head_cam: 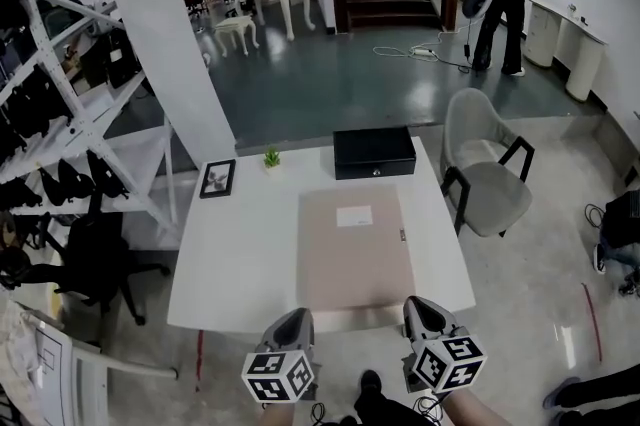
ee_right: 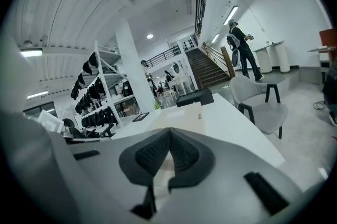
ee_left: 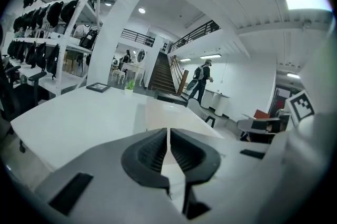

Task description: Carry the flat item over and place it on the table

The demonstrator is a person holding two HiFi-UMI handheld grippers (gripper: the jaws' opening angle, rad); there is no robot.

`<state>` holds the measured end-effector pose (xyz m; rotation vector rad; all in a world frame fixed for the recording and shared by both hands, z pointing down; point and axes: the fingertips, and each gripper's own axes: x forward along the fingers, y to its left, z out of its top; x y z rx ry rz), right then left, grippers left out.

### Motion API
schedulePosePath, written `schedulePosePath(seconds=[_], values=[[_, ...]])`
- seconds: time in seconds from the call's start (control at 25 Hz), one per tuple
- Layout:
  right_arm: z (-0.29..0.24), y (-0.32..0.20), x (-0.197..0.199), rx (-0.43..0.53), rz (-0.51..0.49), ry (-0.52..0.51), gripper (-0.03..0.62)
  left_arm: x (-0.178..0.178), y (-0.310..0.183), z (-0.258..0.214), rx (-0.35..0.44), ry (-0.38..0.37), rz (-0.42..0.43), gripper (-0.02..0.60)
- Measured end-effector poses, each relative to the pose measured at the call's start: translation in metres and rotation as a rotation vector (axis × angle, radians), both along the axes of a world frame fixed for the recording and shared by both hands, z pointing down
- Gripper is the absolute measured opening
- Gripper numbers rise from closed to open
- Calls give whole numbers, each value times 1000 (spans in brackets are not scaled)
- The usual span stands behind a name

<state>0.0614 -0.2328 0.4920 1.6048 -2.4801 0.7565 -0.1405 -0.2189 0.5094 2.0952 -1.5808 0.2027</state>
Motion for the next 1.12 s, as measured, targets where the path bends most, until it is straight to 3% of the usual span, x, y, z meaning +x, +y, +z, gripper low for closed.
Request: schedulePosePath(seconds=[0.48, 1.12], values=[[-2, 9, 8, 26, -1, 87, 0, 0, 8, -7, 10, -97, 43, 25], [7, 21, 8, 13, -12, 134, 0, 6, 6, -8, 16, -101, 36, 25]])
